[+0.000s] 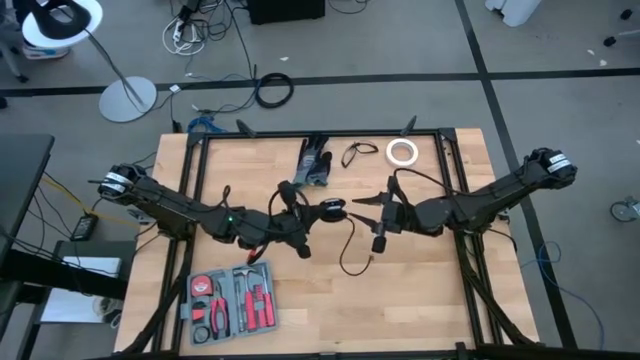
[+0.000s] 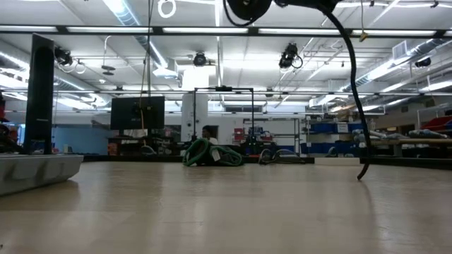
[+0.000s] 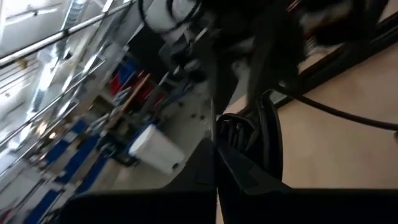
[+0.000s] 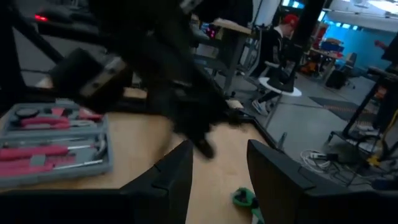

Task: Coil cords
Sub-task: Uncoil the black wire from the spool

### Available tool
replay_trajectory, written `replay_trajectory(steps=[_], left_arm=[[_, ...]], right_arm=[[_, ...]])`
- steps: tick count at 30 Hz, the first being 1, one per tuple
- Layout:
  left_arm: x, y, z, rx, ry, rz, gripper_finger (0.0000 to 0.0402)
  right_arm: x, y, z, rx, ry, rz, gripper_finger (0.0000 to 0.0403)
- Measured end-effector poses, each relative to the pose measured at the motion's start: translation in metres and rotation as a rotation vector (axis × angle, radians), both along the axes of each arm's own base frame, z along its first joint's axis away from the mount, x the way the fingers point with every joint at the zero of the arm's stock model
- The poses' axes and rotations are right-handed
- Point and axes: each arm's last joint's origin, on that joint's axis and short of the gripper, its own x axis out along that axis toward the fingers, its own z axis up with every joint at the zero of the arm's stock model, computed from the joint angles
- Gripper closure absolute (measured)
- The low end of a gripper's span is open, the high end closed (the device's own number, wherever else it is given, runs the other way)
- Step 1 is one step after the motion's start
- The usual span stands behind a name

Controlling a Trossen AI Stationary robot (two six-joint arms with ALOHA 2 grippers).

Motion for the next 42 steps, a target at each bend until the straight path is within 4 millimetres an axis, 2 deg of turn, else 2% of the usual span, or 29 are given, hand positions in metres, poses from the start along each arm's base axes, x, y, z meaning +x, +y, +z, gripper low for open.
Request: replay_trajectory(steps=[5, 12, 32, 42], left_arm=[[-0.001, 0.001, 0.002, 0.077, 0.017, 0.060, 0.0401], [-0.001, 0.001, 0.010, 0.169, -0.007, 0.073, 0.0401], [-0.003, -0.005, 0.017, 0.261, -0.029, 0.052, 0.0401], [-0.004, -0.006, 0.017, 0.260, -0.030, 0.050, 0.0401]], right_arm=[[-0.002, 0.002, -0.007, 0.075, 0.034, -0.039, 0.0253], [-0.001, 0.001, -0.006, 0.213, -0.007, -0.016, 0.0253], [-0.001, 0.004, -0.010, 0.224, 0.047, 0.076, 0.0253], [-0.001, 0.005, -0.011, 0.301, 0.049, 0.105, 0.0253]])
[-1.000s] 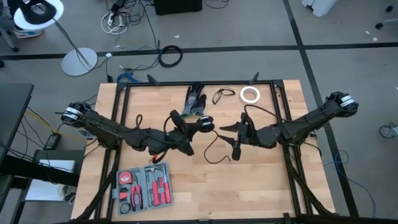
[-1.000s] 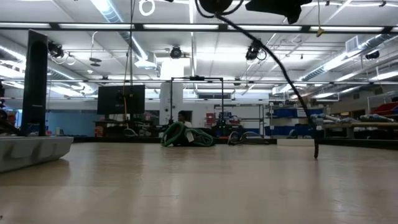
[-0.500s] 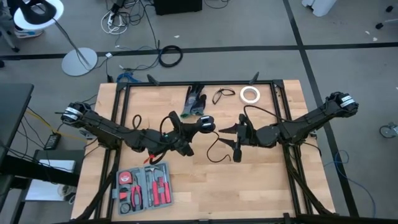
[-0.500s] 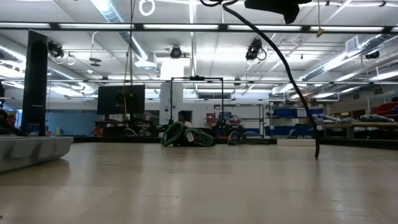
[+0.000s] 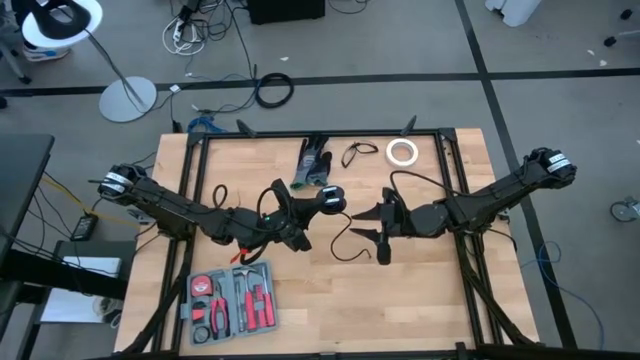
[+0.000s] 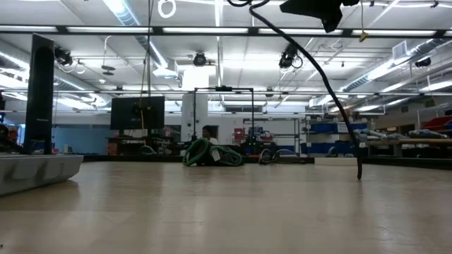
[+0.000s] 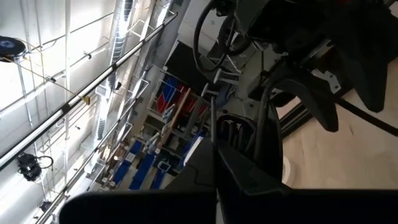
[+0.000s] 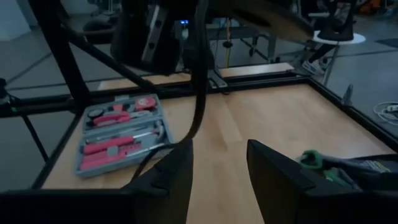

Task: Coil cords
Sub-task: Uncoil the black wire from the spool

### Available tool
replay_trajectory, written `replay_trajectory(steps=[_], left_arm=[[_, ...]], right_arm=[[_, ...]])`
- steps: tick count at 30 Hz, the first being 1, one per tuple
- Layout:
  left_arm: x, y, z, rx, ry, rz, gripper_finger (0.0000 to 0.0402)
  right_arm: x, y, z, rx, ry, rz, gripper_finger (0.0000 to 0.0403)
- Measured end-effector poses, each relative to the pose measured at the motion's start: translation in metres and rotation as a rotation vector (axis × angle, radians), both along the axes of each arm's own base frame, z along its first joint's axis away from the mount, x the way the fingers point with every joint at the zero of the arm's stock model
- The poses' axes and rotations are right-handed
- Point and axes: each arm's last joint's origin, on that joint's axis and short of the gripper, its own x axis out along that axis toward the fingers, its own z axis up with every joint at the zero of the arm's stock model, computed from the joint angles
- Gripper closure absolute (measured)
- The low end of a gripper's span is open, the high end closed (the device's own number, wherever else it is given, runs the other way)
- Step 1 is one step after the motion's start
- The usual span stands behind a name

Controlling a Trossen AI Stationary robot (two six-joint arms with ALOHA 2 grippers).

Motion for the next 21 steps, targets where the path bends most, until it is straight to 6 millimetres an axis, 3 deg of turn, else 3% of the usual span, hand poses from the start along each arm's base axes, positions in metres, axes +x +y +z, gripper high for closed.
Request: replay_trajectory(steps=[13, 21], left_arm=[[0.000, 0.000, 0.000, -0.001, 0.000, 0.001, 0.0401], [0.000, 0.000, 0.000, -0.002, 0.000, 0.011, 0.0401]], right_arm=[[0.003, 0.001, 0.009, 0.044, -0.094, 0.025, 0.0253], [0.016, -0.003, 0.001, 0.021, -0.104, -0.003, 0.0254]])
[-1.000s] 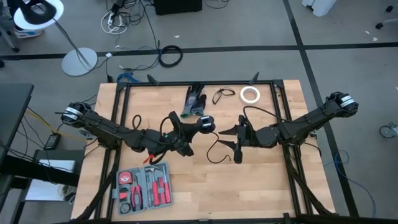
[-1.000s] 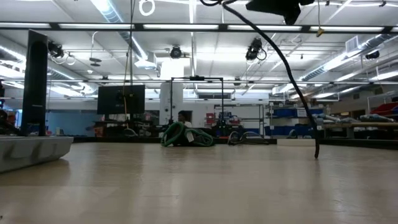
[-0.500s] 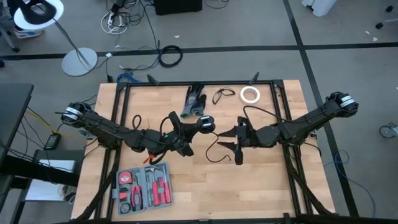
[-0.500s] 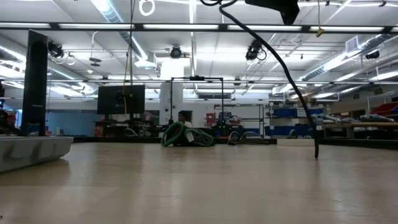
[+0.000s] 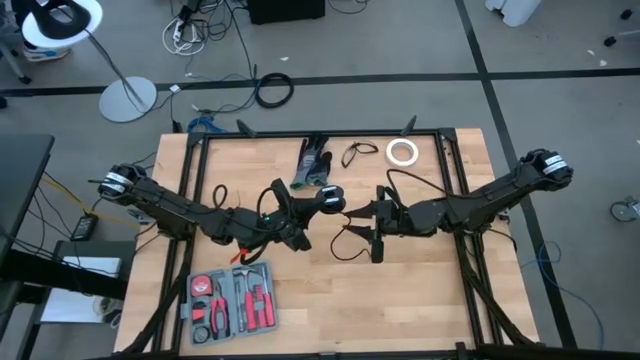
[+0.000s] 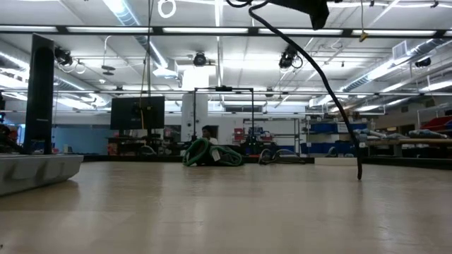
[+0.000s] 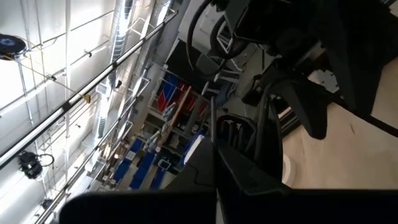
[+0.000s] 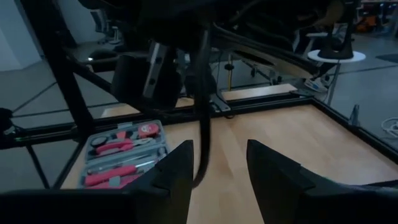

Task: Coil cords
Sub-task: Uncoil the black wire from the spool

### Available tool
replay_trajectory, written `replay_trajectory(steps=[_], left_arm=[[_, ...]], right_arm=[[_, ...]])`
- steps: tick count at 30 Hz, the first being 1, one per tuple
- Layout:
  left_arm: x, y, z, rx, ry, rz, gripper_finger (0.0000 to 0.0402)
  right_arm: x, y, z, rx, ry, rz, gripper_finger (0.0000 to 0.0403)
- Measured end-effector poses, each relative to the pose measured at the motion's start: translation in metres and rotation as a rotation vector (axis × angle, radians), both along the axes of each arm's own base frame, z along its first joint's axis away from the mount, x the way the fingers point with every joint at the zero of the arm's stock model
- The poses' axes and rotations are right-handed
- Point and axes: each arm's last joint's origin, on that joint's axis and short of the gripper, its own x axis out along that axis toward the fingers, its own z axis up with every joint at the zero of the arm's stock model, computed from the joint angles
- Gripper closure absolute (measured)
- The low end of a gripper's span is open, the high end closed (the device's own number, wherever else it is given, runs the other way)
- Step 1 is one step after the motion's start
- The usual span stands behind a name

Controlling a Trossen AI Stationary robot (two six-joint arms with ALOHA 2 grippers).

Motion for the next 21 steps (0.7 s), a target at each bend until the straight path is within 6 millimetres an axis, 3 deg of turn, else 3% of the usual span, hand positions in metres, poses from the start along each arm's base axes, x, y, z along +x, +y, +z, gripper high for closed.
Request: replay_trajectory(steps=[5, 12, 21], left_arm=[[-0.0011, -0.0013, -0.0004, 0.000, 0.007, 0.030, 0.0401], [-0.0013, -0.0021, -0.0005, 0.001, 0.008, 0.025, 0.0401], [-0.0008, -0.0011, 0.0007, -0.005, -0.007, 0.013, 0.0401]], right_arm=[[0.0016, -0.0012, 0.0006, -0.019, -0.012, -0.006, 0.0283], [0.0013, -0.0008, 0.0014, -0.061, -0.010, 0.016, 0.0390], [0.0097, -0.0012, 0.0038, -0.033, -0.087, 0.113, 0.0397]])
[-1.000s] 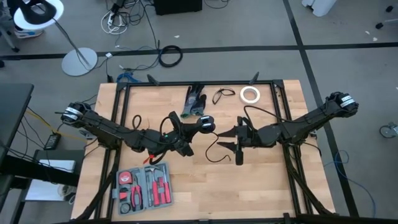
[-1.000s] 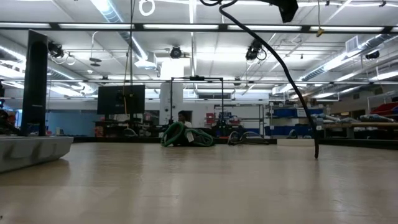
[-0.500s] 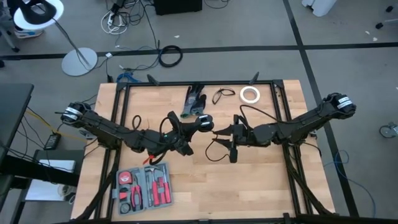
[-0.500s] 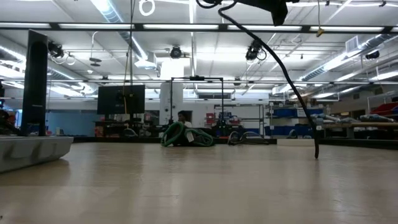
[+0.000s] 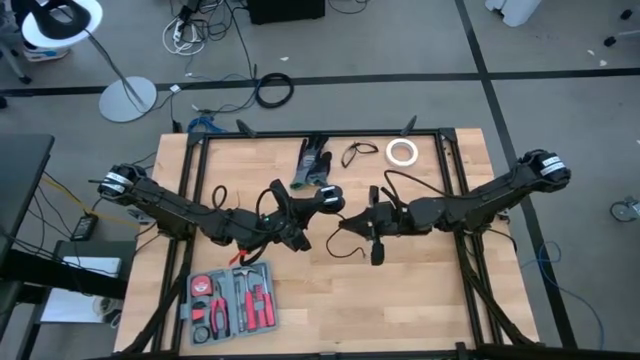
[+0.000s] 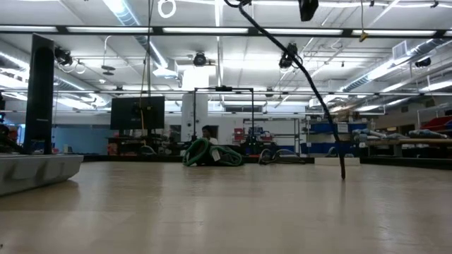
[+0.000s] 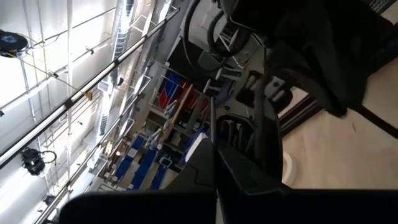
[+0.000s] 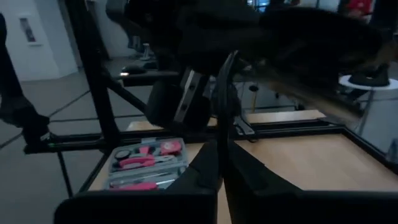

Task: Coil cords
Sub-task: Uncoil the black wire from the spool

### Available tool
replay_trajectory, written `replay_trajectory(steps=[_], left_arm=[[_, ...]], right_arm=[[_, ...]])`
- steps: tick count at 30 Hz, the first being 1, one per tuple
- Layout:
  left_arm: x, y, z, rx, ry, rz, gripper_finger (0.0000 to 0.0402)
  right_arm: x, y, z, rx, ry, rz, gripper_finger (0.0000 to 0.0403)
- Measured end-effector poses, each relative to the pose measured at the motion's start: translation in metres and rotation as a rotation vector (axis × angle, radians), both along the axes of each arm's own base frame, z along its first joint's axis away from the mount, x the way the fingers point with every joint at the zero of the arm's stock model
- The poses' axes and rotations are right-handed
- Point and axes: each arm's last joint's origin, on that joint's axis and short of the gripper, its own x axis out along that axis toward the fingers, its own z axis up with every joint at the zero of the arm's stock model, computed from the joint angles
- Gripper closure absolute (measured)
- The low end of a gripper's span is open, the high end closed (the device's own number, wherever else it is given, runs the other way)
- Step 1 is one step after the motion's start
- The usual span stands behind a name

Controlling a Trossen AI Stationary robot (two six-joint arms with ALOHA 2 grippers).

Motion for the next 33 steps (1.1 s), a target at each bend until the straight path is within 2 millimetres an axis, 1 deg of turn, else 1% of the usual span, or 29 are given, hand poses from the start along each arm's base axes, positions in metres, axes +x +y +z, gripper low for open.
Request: replay_trajectory(steps=[3, 6, 8, 10, 13, 17, 20, 23, 27, 30, 33], left_arm=[[0.000, 0.000, 0.003, -0.012, -0.034, 0.000, 0.0401], [-0.001, 0.000, 0.007, -0.030, -0.081, -0.003, 0.0401], [-0.002, -0.002, 0.009, -0.038, -0.098, -0.010, 0.0401], [-0.003, -0.005, 0.009, -0.042, -0.099, -0.022, 0.0401], [-0.005, -0.012, 0.007, -0.051, -0.087, -0.041, 0.0401], [-0.008, -0.017, 0.005, -0.046, -0.063, -0.006, 0.0401], [-0.010, -0.019, 0.005, -0.024, -0.042, 0.048, 0.0401], [-0.010, -0.017, 0.005, -0.008, -0.021, 0.106, 0.0401], [-0.010, -0.011, 0.004, 0.020, 0.018, 0.201, 0.0401], [-0.008, -0.003, 0.003, 0.022, 0.030, 0.263, 0.0401], [-0.006, 0.004, 0.004, 0.017, 0.026, 0.292, 0.0401]], right_arm=[[0.011, -0.001, -0.006, 0.007, 0.055, 0.029, 0.0398], [0.023, -0.001, -0.016, 0.005, 0.162, 0.037, 0.0399], [0.027, -0.002, -0.022, -0.023, 0.232, -0.012, 0.0399], [0.027, -0.005, -0.024, -0.051, 0.278, -0.095, 0.0399], [0.016, -0.015, -0.021, -0.078, 0.339, -0.232, 0.0399], [-0.010, -0.027, -0.010, -0.088, 0.397, -0.422, 0.0399], [-0.030, -0.029, 0.000, -0.071, 0.406, -0.480, 0.0399], [-0.046, -0.022, 0.007, -0.063, 0.392, -0.466, 0.0399], [-0.061, -0.003, 0.017, -0.093, 0.323, -0.448, 0.0399], [-0.066, 0.016, 0.025, -0.123, 0.255, -0.376, 0.0399], [-0.065, 0.036, 0.031, -0.149, 0.184, -0.285, 0.0399]])
